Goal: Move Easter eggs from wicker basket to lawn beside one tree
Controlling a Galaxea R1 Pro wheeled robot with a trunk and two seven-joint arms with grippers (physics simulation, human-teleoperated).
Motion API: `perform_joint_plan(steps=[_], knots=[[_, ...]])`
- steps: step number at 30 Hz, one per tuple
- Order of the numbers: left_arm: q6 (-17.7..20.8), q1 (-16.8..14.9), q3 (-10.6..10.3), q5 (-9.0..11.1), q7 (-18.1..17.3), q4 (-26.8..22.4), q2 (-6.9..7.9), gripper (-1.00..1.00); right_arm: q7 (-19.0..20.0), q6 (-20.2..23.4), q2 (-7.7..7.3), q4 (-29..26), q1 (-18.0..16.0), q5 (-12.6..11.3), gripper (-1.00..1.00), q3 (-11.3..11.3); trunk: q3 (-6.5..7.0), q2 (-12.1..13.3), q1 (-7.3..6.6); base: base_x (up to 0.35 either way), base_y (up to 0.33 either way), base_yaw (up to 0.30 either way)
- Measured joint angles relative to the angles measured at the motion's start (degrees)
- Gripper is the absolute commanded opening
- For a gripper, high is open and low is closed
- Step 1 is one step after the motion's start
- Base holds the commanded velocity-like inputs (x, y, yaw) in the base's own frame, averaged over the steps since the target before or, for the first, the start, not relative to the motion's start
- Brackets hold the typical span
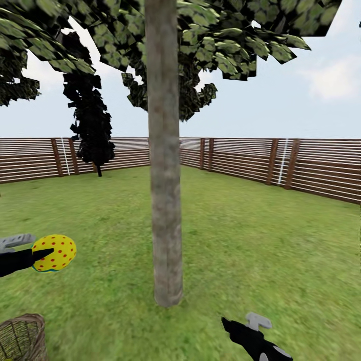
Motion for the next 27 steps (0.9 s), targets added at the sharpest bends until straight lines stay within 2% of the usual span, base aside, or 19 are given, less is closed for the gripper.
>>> perform_joint_plan(steps=[8,11,12,13,14,15,16,18,19,21,22,24,25,27], knots=[[0.01,-0.76,-0.57,-0.10,1.67,0.32,-0.08,-1.00,0.08,-0.01,-0.26,0.06,0.04,0.23,1.00,-0.01,0.00,0.00,0.00,0.000,-0.286,0.000],[0.02,-1.02,-1.51,-0.14,4.23,0.89,-0.31,-1.00,0.09,-0.01,-0.43,0.08,0.05,0.22,1.00,0.01,0.00,0.00,0.00,0.000,-0.287,0.000],[0.02,-1.63,-2.06,-0.08,5.39,1.40,-0.91,-1.00,0.09,0.00,-0.46,0.08,0.05,0.22,1.00,0.00,0.00,0.01,0.00,0.000,-0.287,0.000],[0.02,-2.78,-3.47,-0.01,7.41,2.99,-2.11,-1.00,0.09,0.00,-0.48,0.09,0.05,0.20,1.00,-0.01,0.00,0.01,0.00,0.000,-0.288,0.000],[0.01,-6.45,-9.25,-0.23,11.92,8.68,-3.58,-1.00,0.09,0.10,-0.52,0.09,0.03,0.21,1.00,-0.02,0.00,0.02,0.01,0.000,-0.288,0.000],[0.03,-8.67,-13.20,0.07,13.69,13.21,-3.94,-1.00,0.07,0.24,-0.63,0.09,0.02,0.17,1.00,-0.02,0.00,0.02,0.01,0.000,-0.288,0.000],[0.03,-10.62,-15.35,-0.03,14.67,17.28,-4.31,-1.00,0.04,0.13,-0.70,0.09,0.04,0.15,1.00,-0.02,0.00,0.01,0.01,0.000,-0.288,0.000],[0.03,-12.47,-17.00,0.04,15.25,21.43,-5.70,-1.00,-0.06,0.06,-0.74,0.09,0.06,0.18,1.00,0.03,0.00,0.01,0.00,0.000,-0.288,0.000],[0.03,-13.25,-18.51,0.08,15.48,23.92,-7.10,-1.00,-0.12,0.03,-0.76,0.09,0.06,0.20,1.00,0.05,0.00,0.01,0.01,0.000,-0.288,0.000],[0.04,-14.98,-21.36,-1.35,15.90,27.78,-8.27,-1.00,-0.19,0.02,-0.77,0.09,0.08,0.21,1.00,0.06,0.00,0.01,0.00,0.000,-0.288,0.000],[0.03,-16.93,-23.13,-2.53,16.08,32.27,-8.93,-1.00,-0.23,0.01,-0.77,0.09,0.07,0.21,1.00,0.06,0.00,0.01,0.01,0.000,-0.288,0.000],[-0.22,-20.20,-24.50,-3.99,16.09,39.58,-9.82,-1.00,-0.29,0.01,-0.77,0.12,0.06,0.21,1.00,0.07,0.00,0.01,0.00,0.000,-0.288,0.000],[-1.88,-22.43,-24.94,-4.75,16.03,44.85,-10.47,-1.00,-0.33,0.00,-0.77,0.15,0.07,0.21,1.00,0.07,0.00,0.01,0.01,0.000,-0.288,0.000],[-3.32,-24.80,-26.01,-5.25,15.94,50.51,-11.47,-1.00,-0.38,0.00,-0.77,0.17,0.04,0.21,1.00,0.07,0.00,0.01,0.00,0.000,-0.288,0.000]])
